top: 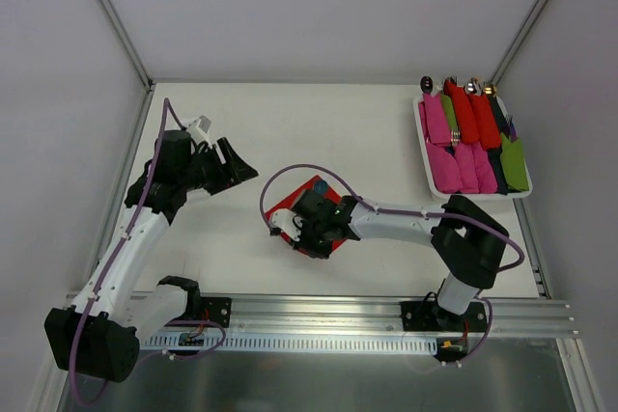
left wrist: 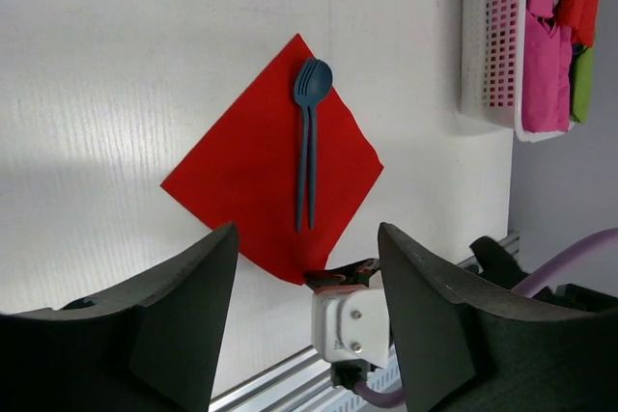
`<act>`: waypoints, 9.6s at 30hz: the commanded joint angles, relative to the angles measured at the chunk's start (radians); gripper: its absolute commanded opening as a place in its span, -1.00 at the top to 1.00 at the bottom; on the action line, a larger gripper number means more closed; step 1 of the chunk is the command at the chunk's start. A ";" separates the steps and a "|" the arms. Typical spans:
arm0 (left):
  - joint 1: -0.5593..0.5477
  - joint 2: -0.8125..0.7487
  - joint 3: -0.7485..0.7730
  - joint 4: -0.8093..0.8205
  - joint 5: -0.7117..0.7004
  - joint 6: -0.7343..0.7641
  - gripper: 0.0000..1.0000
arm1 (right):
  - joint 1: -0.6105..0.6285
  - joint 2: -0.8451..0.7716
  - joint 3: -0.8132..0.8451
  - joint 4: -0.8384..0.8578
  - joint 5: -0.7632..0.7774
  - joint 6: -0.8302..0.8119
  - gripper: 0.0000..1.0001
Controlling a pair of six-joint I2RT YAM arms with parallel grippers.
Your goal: Place the utensils on the paper napkin and roll it up
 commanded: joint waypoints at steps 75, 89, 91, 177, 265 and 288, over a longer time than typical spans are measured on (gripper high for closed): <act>-0.262 0.650 -0.367 0.948 0.050 -0.370 0.95 | -0.407 0.483 0.704 -0.582 -0.569 -0.431 0.81; -0.270 0.726 -0.430 0.950 -0.014 -0.537 1.00 | -0.554 0.303 0.747 -0.487 -0.496 -0.120 0.15; -0.278 0.720 -0.459 0.973 -0.035 -0.586 1.00 | -0.589 0.201 0.667 -0.405 -0.477 -0.051 0.20; -0.399 0.683 -0.628 1.070 -0.284 -0.915 1.00 | -0.600 0.196 -0.059 0.406 -0.658 0.821 0.73; -0.462 0.424 -0.399 0.953 -0.281 -0.375 0.95 | -0.602 0.310 0.069 0.109 -0.532 0.646 0.78; -0.469 0.596 -0.386 1.076 -0.226 -0.436 0.98 | -0.599 0.333 0.096 0.078 -0.551 0.618 0.77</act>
